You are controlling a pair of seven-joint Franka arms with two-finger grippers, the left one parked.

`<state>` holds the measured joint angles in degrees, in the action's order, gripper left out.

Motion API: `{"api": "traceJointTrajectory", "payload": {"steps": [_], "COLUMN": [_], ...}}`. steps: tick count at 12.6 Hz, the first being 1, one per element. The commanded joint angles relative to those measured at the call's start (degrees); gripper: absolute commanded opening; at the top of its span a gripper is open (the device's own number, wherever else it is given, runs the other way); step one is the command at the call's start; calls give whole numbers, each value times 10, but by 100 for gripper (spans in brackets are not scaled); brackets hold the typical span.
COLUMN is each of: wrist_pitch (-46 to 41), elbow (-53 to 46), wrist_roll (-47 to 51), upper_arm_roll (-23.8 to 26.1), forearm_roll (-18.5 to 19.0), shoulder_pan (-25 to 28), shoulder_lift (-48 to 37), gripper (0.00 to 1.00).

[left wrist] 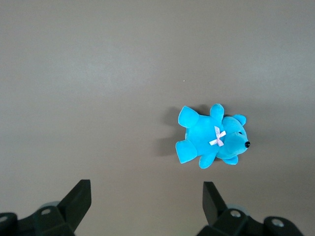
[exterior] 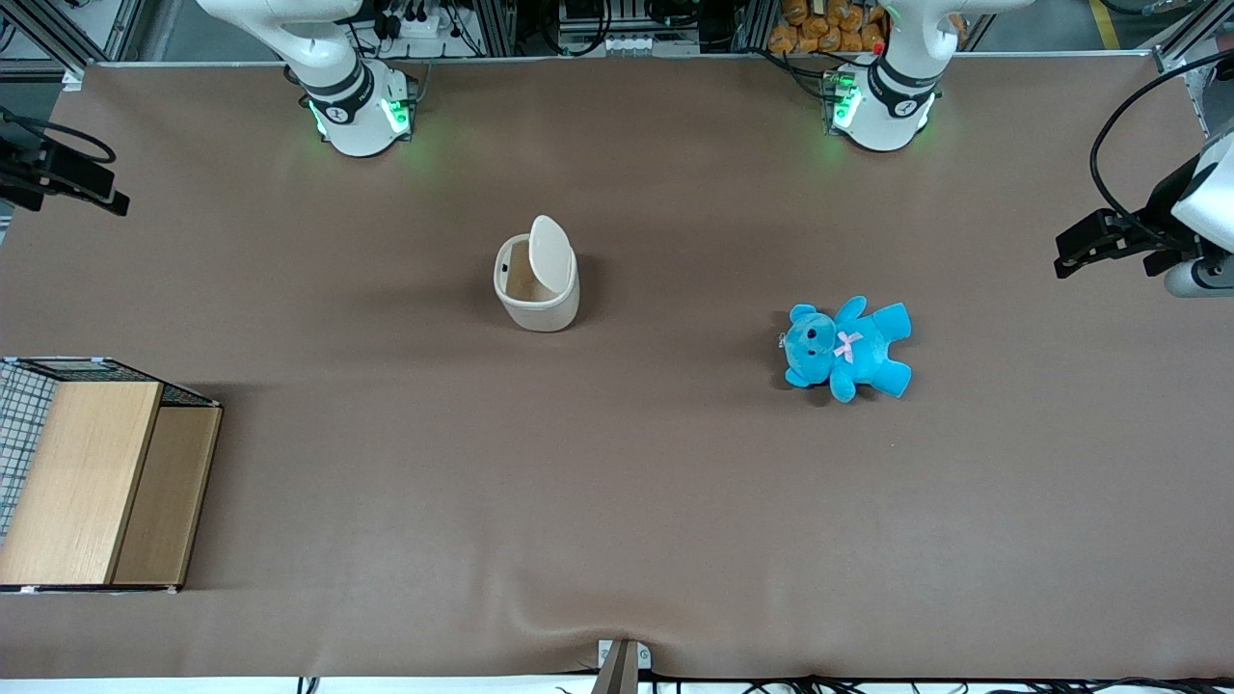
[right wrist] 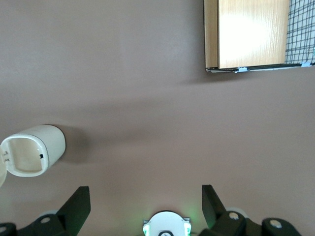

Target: Open trash can with right arm

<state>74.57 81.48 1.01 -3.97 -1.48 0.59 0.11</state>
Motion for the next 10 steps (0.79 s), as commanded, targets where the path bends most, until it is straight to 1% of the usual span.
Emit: {"api": "traceJointTrajectory", "payload": {"steps": [1,10], "wrist_pitch": [7,10], "elbow": [3,3], "wrist_roll": [-13,-10], "upper_arm_roll": [4,2], "forearm_roll": [17,16], "shoulder_pan": [-6,-9], "shoulder_lift": [-5,-2], "gripper": [100,100]}}
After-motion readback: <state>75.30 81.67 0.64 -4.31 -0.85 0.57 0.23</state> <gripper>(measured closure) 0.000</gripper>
